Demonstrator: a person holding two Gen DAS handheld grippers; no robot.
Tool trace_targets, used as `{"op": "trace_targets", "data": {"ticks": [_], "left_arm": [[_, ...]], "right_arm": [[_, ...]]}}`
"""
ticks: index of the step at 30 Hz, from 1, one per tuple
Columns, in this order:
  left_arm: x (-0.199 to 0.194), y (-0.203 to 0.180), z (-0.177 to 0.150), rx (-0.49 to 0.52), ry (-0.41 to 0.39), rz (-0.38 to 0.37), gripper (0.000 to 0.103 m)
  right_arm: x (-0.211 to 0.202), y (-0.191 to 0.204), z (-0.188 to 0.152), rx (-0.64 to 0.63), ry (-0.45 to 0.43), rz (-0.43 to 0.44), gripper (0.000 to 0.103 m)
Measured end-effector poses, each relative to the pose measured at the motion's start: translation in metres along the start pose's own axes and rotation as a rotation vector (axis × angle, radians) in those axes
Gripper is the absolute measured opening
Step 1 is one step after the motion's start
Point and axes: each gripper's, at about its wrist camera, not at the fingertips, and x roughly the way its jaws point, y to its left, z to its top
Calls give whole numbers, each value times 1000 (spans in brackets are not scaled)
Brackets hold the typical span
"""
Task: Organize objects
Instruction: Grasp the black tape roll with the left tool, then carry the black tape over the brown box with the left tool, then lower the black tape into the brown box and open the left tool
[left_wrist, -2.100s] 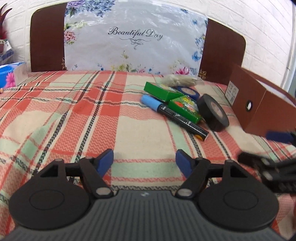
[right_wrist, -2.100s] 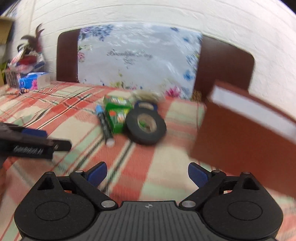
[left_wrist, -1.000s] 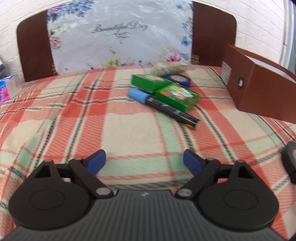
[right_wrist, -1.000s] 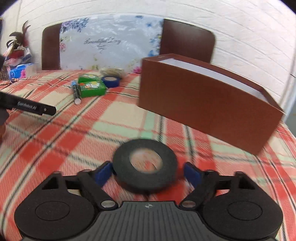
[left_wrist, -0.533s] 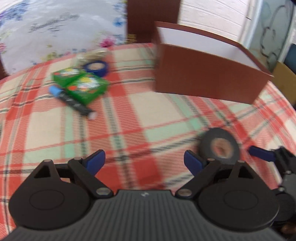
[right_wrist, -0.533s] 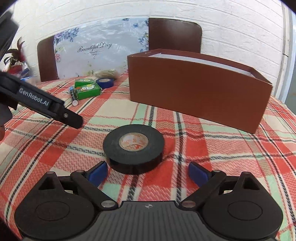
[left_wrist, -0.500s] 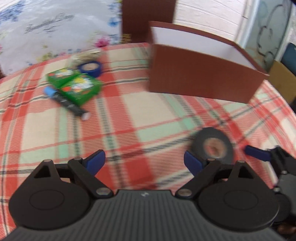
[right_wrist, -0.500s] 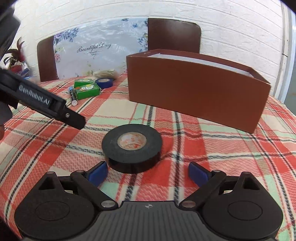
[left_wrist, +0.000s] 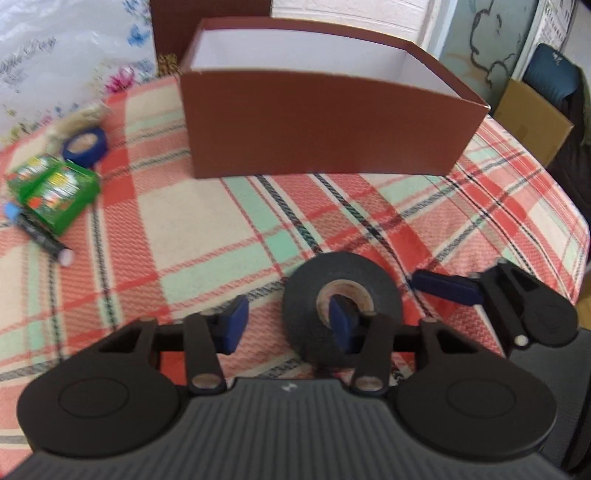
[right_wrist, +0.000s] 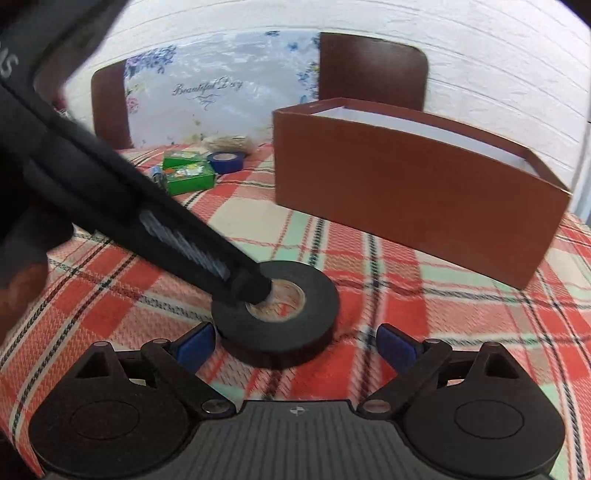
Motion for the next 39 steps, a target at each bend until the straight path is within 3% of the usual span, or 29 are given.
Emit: {"op": "trace_targets", "data": {"ticks": [3, 5, 8, 14, 20, 25, 30, 32, 34, 36, 39], "left_arm": [[6, -4, -1, 1, -3, -24, 32], [5, -9, 0, 26, -8, -7, 32], [-4, 0, 7, -12, -32, -45, 30], [-41, -14, 46, 52, -195, -20, 29], [-54, -39, 106, 141, -325, -11, 29], [-22, -59, 149, 192, -333, -22, 30], [29, -78, 177, 201, -270, -50, 30], [46, -85, 185, 227, -247, -39, 31], [60, -86, 191, 233, -250, 31, 61], [70, -83, 192, 218, -265, 106, 64], [79, -71, 194, 199, -234, 130, 64]], "right_arm": [[4, 5, 4, -26, -10, 2, 76], [4, 7, 5, -26, -24, -14, 76], [-6, 5, 6, -6, -85, -23, 76], [-26, -2, 41, -37, -284, -117, 76], [-32, -37, 81, -19, -442, -212, 76], [-11, -81, 99, 24, -448, -270, 76], [24, -125, 101, 70, -363, -319, 76], [41, -140, 101, 86, -314, -314, 76], [45, -152, 99, 133, -335, -294, 90], [47, -156, 96, 148, -349, -273, 91], [48, -156, 94, 147, -370, -265, 91]]}}
